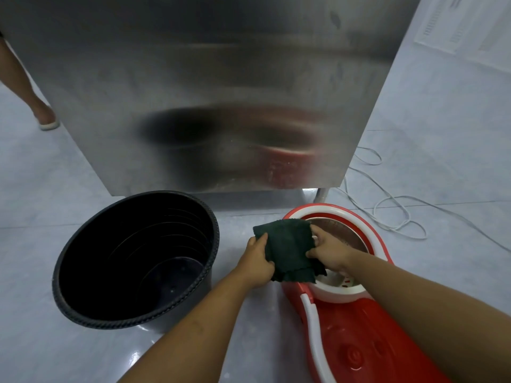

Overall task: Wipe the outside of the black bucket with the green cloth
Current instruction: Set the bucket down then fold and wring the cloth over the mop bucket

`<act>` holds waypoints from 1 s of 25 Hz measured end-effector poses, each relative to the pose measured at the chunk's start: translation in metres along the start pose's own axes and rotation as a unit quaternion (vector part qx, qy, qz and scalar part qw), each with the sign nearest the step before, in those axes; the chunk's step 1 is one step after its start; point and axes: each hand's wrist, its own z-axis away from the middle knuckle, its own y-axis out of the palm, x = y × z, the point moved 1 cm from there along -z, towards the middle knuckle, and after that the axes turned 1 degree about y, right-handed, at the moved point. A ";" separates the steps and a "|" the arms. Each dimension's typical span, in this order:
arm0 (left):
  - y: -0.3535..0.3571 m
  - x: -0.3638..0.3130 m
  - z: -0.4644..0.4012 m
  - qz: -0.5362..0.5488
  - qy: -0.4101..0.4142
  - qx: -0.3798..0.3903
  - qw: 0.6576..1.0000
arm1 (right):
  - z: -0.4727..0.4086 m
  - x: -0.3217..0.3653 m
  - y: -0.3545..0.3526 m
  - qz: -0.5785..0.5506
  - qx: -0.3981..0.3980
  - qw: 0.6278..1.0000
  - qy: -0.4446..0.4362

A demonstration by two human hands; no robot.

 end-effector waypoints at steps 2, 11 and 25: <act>0.003 -0.003 -0.001 0.000 -0.010 0.003 1.000 | 0.000 -0.003 -0.001 0.025 -0.010 1.000 0.006; 0.008 -0.010 -0.004 -0.089 0.024 -0.165 0.982 | 0.015 0.012 0.008 0.252 -0.135 0.945 -0.160; 0.004 -0.008 0.007 -0.121 0.096 -0.043 0.987 | 0.017 0.028 0.021 0.373 -0.054 0.915 -0.143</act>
